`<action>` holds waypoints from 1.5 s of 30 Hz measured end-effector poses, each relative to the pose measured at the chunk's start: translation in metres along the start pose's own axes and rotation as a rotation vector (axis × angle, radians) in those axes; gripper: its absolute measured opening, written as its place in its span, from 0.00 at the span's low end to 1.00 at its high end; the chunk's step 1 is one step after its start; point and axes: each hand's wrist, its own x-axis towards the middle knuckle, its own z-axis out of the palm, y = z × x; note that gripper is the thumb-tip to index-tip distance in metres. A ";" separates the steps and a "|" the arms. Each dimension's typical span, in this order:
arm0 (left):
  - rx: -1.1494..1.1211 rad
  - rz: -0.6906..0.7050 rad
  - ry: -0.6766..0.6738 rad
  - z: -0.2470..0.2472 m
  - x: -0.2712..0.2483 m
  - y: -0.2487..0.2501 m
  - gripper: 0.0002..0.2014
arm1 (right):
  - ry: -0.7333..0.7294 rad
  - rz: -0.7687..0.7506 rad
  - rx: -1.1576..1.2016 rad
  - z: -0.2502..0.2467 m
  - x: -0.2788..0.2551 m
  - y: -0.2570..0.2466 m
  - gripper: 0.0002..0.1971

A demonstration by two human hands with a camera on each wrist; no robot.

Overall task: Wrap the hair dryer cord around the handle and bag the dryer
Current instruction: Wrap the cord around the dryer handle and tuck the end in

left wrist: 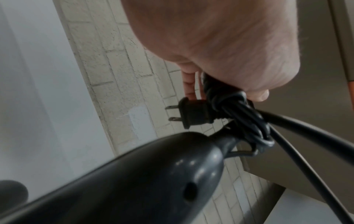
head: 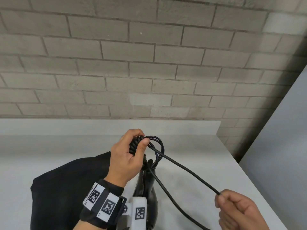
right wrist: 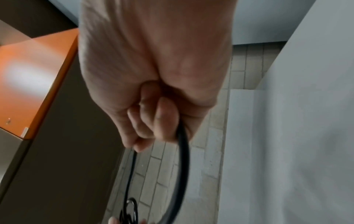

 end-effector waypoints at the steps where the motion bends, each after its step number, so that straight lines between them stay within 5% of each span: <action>1: -0.026 -0.012 -0.010 0.002 0.000 0.002 0.09 | 0.029 0.010 -0.042 0.000 0.000 -0.005 0.37; 5: -0.126 -0.067 -0.021 0.009 -0.005 0.008 0.04 | 0.248 -0.177 -0.298 0.002 0.015 -0.001 0.34; 7: -0.125 -0.069 -0.010 0.013 -0.007 0.011 0.05 | 0.393 -0.309 -0.419 0.007 0.022 0.014 0.14; 10: -0.098 -0.055 0.014 0.015 -0.008 0.013 0.05 | 0.650 -0.585 -0.621 0.026 0.025 0.029 0.14; 13: -0.083 -0.049 0.030 0.015 -0.007 0.013 0.06 | 0.480 -0.842 -0.674 0.068 0.018 0.026 0.07; 17: -0.081 -0.042 0.027 0.016 -0.008 0.016 0.06 | 0.066 -0.616 -0.863 0.099 0.024 0.030 0.07; 20: -0.079 -0.038 0.021 0.015 -0.009 0.018 0.06 | -0.110 -0.520 -0.651 0.105 0.029 0.026 0.06; 27: -0.066 -0.042 0.040 0.004 -0.006 0.011 0.06 | 0.049 -0.584 -0.418 0.077 0.024 0.007 0.10; 37: -0.124 -0.081 0.008 0.007 -0.008 0.015 0.06 | 0.034 -0.572 -1.344 -0.012 0.036 0.064 0.24; 41: -0.129 -0.072 -0.022 0.010 -0.009 0.018 0.06 | -0.012 -0.603 -1.355 -0.007 0.037 0.074 0.22; 45: -0.120 -0.053 -0.043 0.012 -0.011 0.019 0.07 | 0.167 -1.043 -1.007 0.040 0.027 0.037 0.08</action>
